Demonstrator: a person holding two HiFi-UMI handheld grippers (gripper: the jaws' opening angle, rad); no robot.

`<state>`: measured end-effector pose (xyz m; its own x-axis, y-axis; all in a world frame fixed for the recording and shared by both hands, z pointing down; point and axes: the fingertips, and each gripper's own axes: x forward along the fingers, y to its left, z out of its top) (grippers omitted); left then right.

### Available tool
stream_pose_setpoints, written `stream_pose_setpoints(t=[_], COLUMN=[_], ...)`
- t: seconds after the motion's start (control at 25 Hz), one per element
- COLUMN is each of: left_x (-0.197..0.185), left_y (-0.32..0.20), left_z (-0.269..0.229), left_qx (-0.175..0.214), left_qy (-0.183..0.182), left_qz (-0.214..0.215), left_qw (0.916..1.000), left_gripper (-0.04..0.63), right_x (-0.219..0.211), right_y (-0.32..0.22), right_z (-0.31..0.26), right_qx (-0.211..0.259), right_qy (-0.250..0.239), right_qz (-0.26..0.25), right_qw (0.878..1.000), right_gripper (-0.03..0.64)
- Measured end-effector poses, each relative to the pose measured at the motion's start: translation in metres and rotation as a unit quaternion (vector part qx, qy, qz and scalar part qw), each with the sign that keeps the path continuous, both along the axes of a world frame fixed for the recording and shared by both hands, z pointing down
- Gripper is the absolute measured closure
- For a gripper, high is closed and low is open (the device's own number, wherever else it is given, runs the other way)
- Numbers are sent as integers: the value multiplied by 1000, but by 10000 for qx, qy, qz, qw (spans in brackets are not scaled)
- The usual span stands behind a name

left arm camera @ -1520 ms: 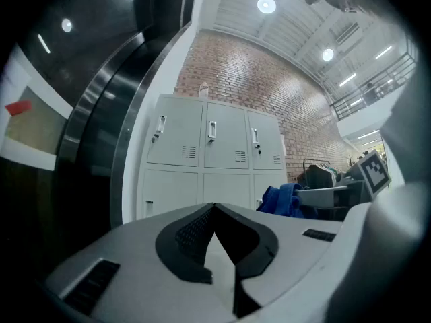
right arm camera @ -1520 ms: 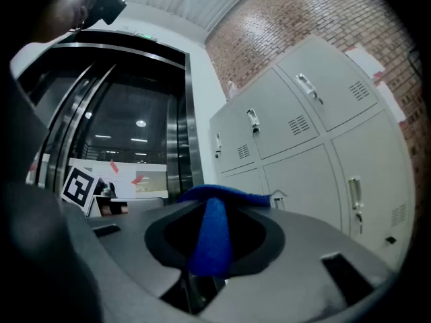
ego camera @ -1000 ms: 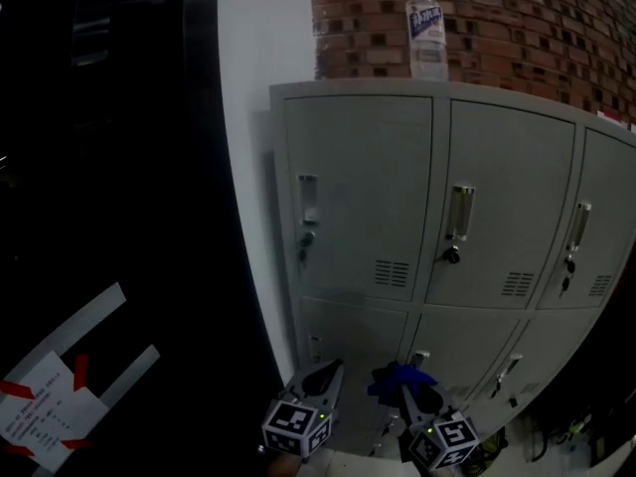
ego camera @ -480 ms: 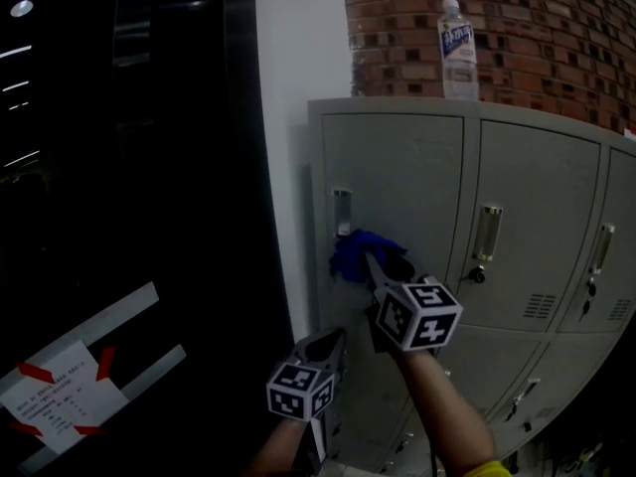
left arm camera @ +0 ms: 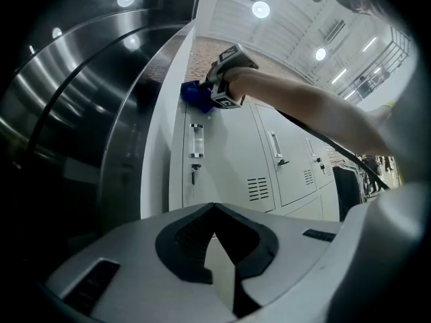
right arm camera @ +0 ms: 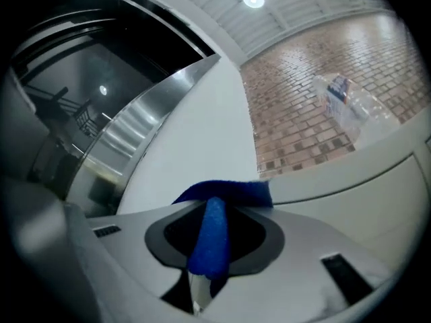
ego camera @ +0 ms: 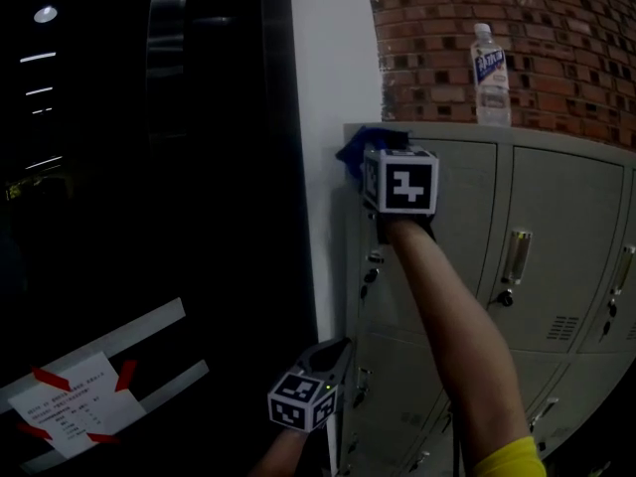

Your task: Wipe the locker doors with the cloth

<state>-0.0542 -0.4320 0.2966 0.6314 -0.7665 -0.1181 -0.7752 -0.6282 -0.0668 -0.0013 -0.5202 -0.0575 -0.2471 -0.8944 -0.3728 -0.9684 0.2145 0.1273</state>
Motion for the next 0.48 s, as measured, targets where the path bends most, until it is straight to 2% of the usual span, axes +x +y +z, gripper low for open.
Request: stream_pose_setpoints(t=[0.08,0.2,0.48], left_x=[-3,-3,-4], left_y=[-1,-3,-11], left_z=[-3,-1,17], left_qx=[45,16,-167], left_qy=[24,96,143], left_qz=[11,74,176], left_qw=[10000,9999,9996], left_gripper=[597,597,597], right_x=[-4,-1,2], right_y=[-6,-16,-22], right_z=[6,44,208], right_qx=[-22,-300,-694], right_qy=[20,120,189], right_qz=[-26,77,21], right_qw=[10000,9994,9974], right_gripper=[518,518,518])
